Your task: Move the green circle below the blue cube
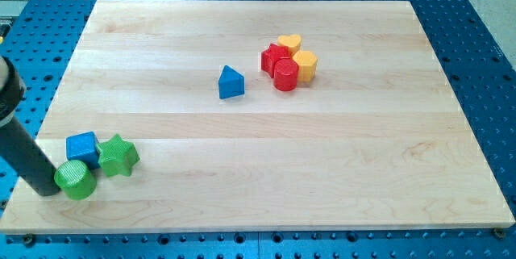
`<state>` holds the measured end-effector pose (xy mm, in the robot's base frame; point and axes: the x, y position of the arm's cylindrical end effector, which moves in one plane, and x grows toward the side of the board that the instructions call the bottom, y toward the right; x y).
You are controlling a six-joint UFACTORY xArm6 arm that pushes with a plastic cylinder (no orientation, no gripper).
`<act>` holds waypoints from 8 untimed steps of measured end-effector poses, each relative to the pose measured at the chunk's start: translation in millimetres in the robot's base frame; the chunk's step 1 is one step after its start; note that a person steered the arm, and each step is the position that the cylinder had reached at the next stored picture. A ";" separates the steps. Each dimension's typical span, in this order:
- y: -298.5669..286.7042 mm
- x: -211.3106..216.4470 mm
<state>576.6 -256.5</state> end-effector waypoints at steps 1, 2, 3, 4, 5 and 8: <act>-24.4 36.2; -5.6 39.1; -0.9 31.2; 7.0 27.9; 31.5 25.6; 135.3 12.9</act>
